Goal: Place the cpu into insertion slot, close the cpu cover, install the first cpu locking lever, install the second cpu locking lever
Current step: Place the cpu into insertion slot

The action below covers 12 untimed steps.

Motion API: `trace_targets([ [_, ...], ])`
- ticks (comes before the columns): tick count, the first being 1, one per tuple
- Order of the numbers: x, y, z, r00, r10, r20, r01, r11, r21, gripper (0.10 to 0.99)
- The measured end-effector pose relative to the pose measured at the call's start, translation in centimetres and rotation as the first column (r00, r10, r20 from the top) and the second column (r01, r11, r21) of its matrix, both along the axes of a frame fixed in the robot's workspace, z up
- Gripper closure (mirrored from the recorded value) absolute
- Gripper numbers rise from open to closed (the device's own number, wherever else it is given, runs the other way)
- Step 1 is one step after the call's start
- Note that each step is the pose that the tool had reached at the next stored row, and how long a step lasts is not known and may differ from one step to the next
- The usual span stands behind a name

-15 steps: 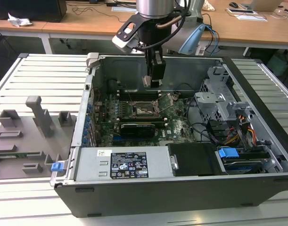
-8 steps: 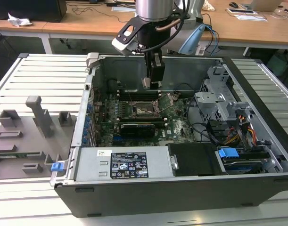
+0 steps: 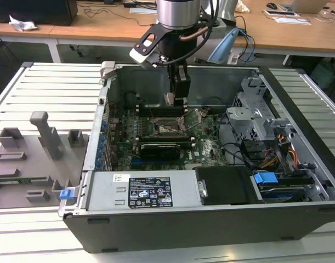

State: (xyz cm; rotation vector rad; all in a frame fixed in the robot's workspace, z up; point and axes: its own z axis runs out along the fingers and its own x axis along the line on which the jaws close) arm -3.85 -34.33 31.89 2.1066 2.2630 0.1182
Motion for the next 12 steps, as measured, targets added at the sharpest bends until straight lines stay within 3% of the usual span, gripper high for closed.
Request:
trace_targets([
  [12,-0.14,0.00,-1.40,1.0000,0.000,0.0000,0.000,1.0000,0.000,0.557],
])
